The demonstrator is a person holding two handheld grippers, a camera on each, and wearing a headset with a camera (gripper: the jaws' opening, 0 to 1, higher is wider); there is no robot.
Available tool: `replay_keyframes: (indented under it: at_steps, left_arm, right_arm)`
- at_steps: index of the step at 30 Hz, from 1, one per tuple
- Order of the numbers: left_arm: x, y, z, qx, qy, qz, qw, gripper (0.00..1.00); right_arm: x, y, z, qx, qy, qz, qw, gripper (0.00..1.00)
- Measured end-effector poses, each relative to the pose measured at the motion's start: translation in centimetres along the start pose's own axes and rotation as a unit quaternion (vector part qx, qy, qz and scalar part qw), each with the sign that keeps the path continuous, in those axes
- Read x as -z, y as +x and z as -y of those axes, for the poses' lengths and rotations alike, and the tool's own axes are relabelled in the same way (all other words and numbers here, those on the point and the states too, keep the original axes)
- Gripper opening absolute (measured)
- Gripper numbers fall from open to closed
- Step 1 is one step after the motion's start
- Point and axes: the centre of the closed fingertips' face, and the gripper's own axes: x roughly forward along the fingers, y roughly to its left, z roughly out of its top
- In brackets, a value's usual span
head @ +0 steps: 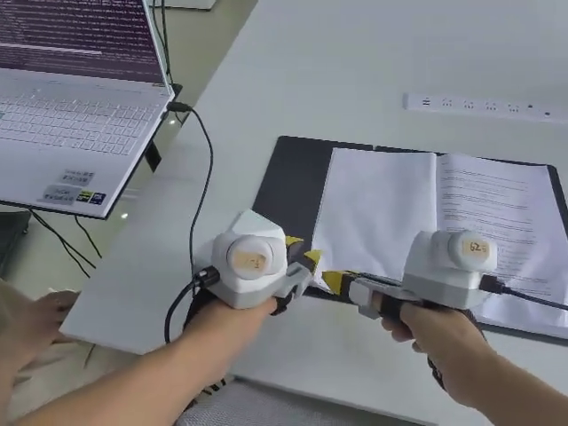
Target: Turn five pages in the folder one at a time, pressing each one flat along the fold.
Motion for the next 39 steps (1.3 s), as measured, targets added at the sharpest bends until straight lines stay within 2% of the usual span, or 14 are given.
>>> replay_keyframes:
  at_steps: [2, 4, 7, 12, 13, 16, 25, 30, 35, 38, 39]
  left_arm:
    - [0.5, 0.7, 0.4, 0.006, 0.012, -0.005, 0.9999, 0.11]
    - [0.9, 1.3, 0.8, 0.013, 0.016, -0.011, 0.9997, 0.10]
    - [1.7, 2.0, 1.4, 0.021, 0.031, -0.020, 0.9991, 0.09]
    - [2.7, 2.9, 1.7, 0.025, 0.039, -0.029, 0.9985, 0.09]
    - [3.2, 3.1, 1.6, 0.022, 0.042, -0.038, 0.9981, 0.09]
    - [3.9, 3.2, 1.6, 0.017, 0.046, -0.046, 0.9977, 0.08]
    - [3.8, 3.1, 1.3, 0.008, 0.034, -0.023, 0.9991, 0.08]
    - [3.8, 3.2, 1.3, 0.007, 0.037, -0.025, 0.9990, 0.08]
    - [3.8, 3.2, 1.4, 0.005, 0.036, -0.025, 0.9990, 0.08]
    - [3.8, 3.2, 1.4, 0.005, 0.035, -0.024, 0.9991, 0.08]
    - [3.8, 3.2, 1.4, 0.005, 0.035, -0.024, 0.9991, 0.08]
  right_arm:
    - [-0.6, -0.7, 0.7, 0.005, 0.005, 0.008, 0.9999, 0.01]
    - [-1.8, -1.8, 2.2, 0.020, 0.009, 0.026, 0.9994, 0.00]
    - [-2.8, -2.7, 3.7, 0.030, 0.019, 0.038, 0.9987, 0.00]
    - [-4.1, -3.9, 6.1, 0.048, 0.029, 0.051, 0.9971, 0.00]
    - [-4.4, -4.1, 6.6, 0.051, 0.033, 0.053, 0.9967, 0.00]
    - [-4.8, -4.4, 7.2, 0.055, 0.039, 0.056, 0.9961, 0.00]
    - [-6.8, -4.2, 8.8, 0.054, 0.078, 0.064, 0.9934, 0.00]
    - [-8.5, -3.7, 10.0, 0.060, 0.119, 0.065, 0.9890, 0.00]
    - [-11.3, -2.8, 12.9, 0.067, 0.147, 0.076, 0.9839, 0.00]
    - [-11.8, -2.4, 14.2, 0.077, 0.154, 0.073, 0.9823, 0.00]
    - [-12.0, -2.2, 14.8, 0.077, 0.168, 0.071, 0.9802, 0.00]
